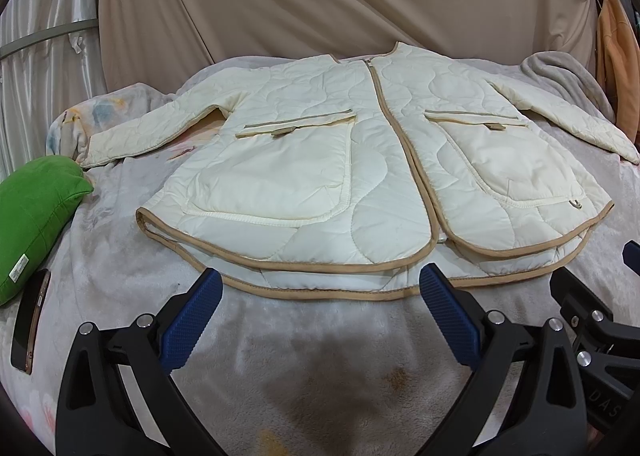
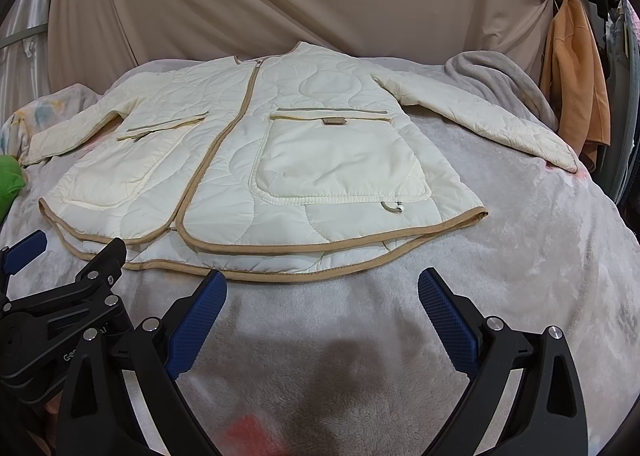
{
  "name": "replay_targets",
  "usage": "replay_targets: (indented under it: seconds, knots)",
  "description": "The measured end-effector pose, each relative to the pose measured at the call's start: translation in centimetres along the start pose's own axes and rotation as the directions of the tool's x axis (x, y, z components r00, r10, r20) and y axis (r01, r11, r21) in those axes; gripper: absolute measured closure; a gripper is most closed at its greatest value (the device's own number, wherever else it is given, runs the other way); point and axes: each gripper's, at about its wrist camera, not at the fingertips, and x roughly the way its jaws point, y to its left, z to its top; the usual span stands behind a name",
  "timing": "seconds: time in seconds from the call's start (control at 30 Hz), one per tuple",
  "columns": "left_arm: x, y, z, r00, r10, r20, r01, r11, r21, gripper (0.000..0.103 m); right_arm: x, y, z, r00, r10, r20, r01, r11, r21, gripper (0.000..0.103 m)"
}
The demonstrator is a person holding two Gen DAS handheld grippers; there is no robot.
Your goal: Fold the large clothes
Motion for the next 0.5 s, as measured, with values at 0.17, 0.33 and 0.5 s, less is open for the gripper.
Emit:
replay_targets:
  seconds: [0.17, 0.33, 0.5]
  knots:
    - [0.01, 0.03, -0.01, 1.000, 0.000, -0.001, 0.000, 1.000, 0.000, 0.007, -0.03, -0.05, 0.04, 1.000, -0.001, 0.000, 0.001, 1.000, 0.000, 0.007]
    - [0.02, -0.02, 0.02, 1.000, 0.001, -0.001, -0.001, 1.000, 0.001, 0.007, -0.01, -0.03, 0.04, 1.000, -0.001, 0.000, 0.001, 1.000, -0.001, 0.007]
    - [0.01, 0.04, 0.00, 1.000, 0.001, -0.001, -0.001, 1.000, 0.001, 0.007, 0.00, 0.04, 0.02, 1.000, -0.002, 0.000, 0.002, 1.000, -0.001, 0.007]
